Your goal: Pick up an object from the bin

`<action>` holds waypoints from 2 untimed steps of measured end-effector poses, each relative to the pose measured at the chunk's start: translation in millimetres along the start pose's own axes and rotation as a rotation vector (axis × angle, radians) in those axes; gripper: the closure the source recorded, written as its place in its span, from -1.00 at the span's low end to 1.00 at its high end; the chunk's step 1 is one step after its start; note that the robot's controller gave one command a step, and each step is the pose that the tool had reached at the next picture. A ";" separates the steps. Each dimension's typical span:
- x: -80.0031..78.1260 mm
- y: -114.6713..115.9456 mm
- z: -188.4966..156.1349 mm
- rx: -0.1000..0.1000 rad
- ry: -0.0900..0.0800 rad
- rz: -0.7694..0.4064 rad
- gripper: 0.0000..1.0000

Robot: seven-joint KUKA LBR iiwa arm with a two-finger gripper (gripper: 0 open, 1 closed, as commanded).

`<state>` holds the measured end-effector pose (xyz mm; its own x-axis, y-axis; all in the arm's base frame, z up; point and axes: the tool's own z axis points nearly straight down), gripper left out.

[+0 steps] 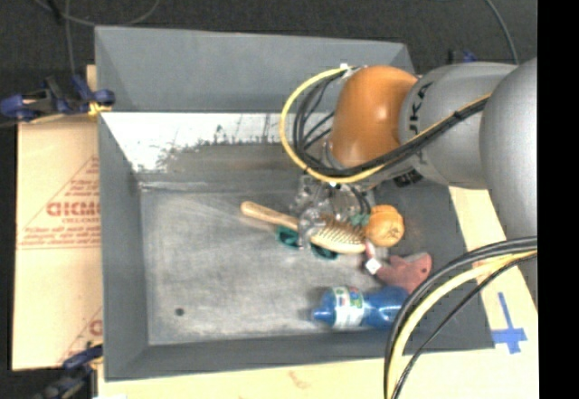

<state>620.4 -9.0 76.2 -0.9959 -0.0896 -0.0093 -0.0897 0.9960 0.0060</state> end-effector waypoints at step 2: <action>3.1 -11.5 -148.8 0.005 0.005 0.024 1.00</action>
Offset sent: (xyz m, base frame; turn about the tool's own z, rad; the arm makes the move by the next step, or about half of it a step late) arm 0.0000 0.0000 0.0000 0.0000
